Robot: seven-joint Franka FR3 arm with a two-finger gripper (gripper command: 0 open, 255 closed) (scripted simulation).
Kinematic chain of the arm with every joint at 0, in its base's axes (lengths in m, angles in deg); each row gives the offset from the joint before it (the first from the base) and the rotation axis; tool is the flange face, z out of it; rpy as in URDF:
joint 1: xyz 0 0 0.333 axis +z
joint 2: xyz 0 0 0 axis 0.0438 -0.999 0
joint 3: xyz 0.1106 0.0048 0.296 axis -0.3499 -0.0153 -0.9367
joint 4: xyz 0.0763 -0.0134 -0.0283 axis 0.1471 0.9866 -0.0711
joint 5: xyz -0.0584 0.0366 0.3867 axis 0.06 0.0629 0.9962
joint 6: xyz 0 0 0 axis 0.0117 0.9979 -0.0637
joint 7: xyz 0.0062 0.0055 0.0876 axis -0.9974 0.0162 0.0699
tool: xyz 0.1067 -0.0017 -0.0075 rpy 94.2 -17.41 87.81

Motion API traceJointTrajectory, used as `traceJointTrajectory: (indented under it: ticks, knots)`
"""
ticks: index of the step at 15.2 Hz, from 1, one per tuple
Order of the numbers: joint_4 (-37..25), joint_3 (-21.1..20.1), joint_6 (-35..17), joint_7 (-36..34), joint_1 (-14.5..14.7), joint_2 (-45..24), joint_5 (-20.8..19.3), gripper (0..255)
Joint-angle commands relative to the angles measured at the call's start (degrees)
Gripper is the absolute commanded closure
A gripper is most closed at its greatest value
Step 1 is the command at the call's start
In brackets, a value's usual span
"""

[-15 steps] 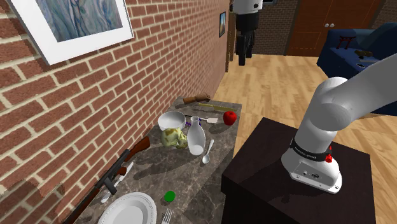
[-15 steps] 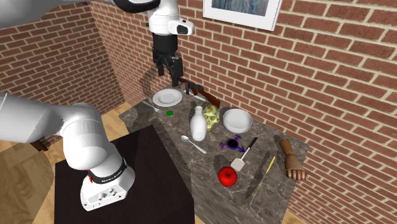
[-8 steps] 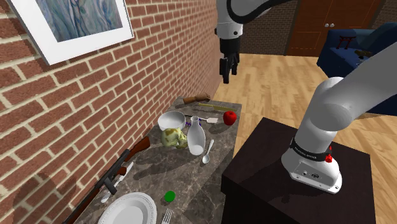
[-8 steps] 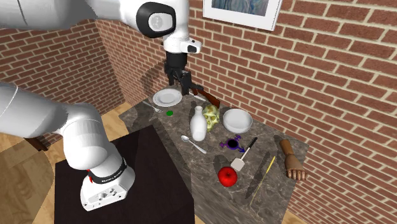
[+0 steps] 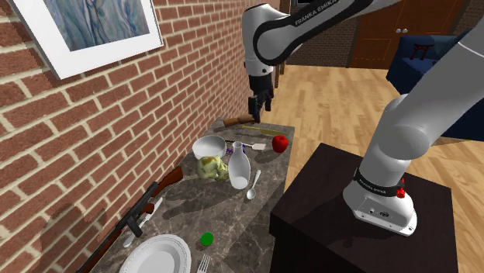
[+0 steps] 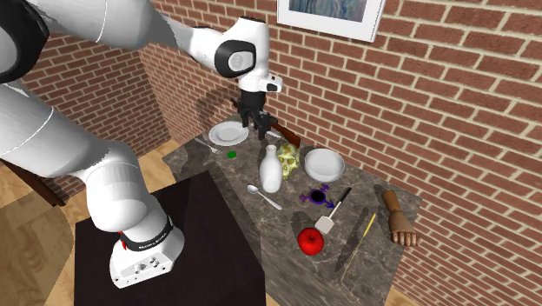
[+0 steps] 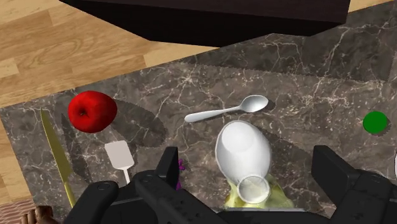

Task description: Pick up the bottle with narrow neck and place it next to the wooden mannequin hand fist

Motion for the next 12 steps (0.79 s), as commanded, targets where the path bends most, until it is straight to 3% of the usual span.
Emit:
traceJointTrajectory:
  ticks: [1, 12]
  knots:
    - [-0.3, -0.6, -4.4, -0.9, -0.2, -4.6, -0.6, 0]
    - [-8.8, -2.7, -19.5, -9.4, 0.6, -28.8, -7.0, 0]
